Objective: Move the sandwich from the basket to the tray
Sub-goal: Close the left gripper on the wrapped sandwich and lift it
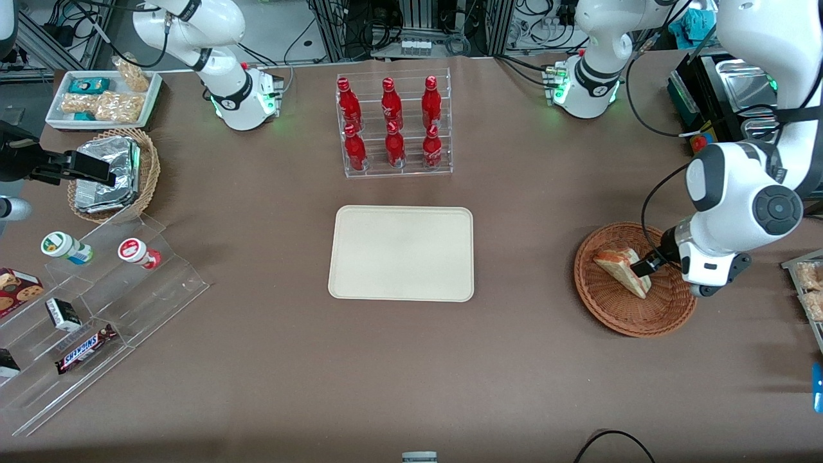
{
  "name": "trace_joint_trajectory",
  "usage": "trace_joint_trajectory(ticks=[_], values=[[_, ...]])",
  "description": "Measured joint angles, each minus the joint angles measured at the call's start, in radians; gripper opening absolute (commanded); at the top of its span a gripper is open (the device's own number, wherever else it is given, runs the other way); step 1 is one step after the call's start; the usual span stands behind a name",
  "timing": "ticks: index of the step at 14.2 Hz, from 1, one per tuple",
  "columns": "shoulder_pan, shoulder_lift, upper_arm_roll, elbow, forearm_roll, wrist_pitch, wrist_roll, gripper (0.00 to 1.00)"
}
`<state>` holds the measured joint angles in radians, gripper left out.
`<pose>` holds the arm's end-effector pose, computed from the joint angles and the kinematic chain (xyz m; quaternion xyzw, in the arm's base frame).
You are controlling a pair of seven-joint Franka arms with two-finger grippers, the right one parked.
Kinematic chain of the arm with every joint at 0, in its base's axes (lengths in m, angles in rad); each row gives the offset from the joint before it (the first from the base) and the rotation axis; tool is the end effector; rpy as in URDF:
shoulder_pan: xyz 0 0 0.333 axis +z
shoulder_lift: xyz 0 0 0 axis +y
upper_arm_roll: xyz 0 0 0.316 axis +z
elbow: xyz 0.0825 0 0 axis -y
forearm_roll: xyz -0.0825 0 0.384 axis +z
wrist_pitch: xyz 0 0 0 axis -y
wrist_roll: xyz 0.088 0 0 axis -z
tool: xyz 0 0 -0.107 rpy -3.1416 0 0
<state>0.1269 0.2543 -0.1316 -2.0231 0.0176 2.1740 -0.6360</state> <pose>0.5815 -0.0001 0.3172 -0.9506 -0.3061 0.0510 0.0068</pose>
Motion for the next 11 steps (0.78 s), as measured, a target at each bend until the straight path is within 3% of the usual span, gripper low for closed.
trace_joint_trajectory(ticks=[11], values=[[-0.002,0.021,0.0,-0.049,-0.005,0.11,-0.044,1.0]])
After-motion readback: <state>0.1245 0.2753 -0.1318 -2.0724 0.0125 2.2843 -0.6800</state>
